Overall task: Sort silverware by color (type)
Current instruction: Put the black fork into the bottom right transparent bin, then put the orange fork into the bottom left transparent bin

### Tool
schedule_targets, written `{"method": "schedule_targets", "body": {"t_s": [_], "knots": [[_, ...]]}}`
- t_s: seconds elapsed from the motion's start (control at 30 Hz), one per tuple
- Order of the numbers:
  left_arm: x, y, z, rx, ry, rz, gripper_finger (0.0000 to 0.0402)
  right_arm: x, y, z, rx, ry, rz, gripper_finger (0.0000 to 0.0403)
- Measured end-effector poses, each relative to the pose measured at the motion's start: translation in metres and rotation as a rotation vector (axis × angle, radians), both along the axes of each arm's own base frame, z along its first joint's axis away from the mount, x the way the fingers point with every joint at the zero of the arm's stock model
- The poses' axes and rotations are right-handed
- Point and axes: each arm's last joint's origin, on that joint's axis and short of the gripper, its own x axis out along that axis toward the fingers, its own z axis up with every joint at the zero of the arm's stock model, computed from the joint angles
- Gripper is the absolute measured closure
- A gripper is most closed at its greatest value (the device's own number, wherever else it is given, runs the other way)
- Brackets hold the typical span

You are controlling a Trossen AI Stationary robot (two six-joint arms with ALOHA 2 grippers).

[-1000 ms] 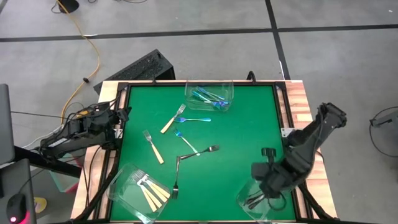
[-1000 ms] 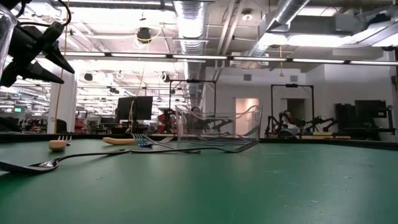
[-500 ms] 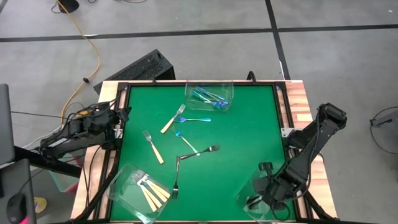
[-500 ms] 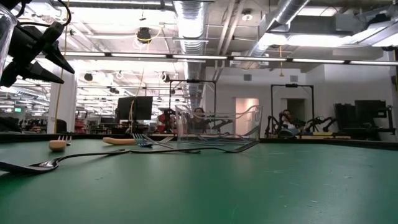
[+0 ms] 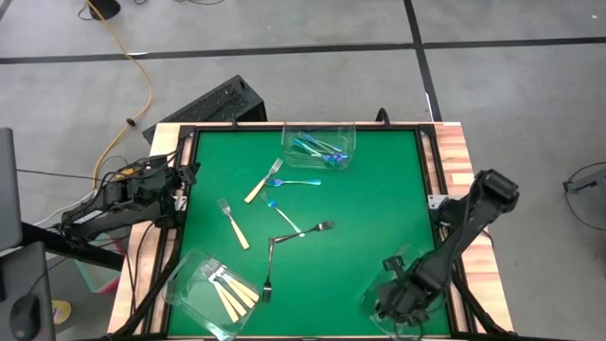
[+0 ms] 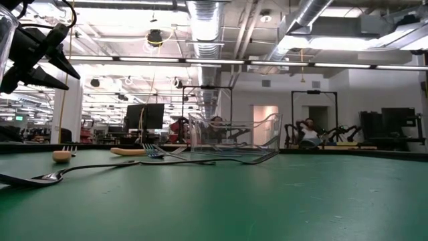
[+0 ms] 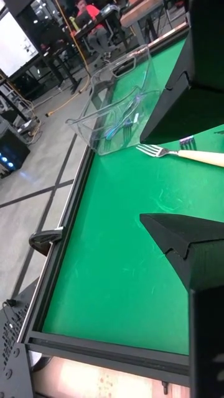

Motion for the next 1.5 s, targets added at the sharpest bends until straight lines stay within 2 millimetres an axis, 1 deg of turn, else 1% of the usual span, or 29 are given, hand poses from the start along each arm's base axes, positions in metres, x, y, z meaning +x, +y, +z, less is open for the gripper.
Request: {"method": "schedule_targets", "body": {"t_s": [0.2, 0.37, 0.6, 0.8, 0.9, 1.17, 1.37, 1.5], "knots": [[0.0, 0.0, 0.0, 0.001, 0.001, 0.001, 0.0226, 0.006, 0.006, -0.027, -0.063, 0.05, 0.031, 0.0398], [0.0, 0.0, 0.0, 0.001, 0.001, 0.002, 0.0226, 0.012, 0.013, -0.036, -0.039, 0.02, 0.075, 0.0397], [0.0, 0.0, 0.0, 0.001, 0.002, 0.003, 0.0226, 0.013, 0.014, -0.037, -0.042, 0.011, 0.068, 0.0358], [0.0, 0.0, 0.0, 0.001, 0.002, 0.003, 0.0226, 0.014, 0.014, -0.037, -0.036, 0.011, 0.049, 0.0349], [0.0, 0.0, 0.0, 0.001, 0.002, 0.003, 0.0226, 0.017, 0.015, -0.03, -0.027, 0.013, 0.043, 0.0347], [0.0, 0.0, 0.0, 0.001, 0.001, 0.003, 0.0226, 0.027, 0.022, 0.0, -0.017, 0.001, 0.051, 0.0346], [0.0, 0.0, 0.0, 0.0, 0.0, 0.004, 0.0226, 0.027, 0.022, 0.029, -0.06, 0.033, 0.088, 0.0346], [0.0, 0.0, 0.0, -0.002, -0.003, 0.006, 0.0226, 0.032, 0.018, 0.051, -0.11, 0.005, 0.116, 0.0346]]}}
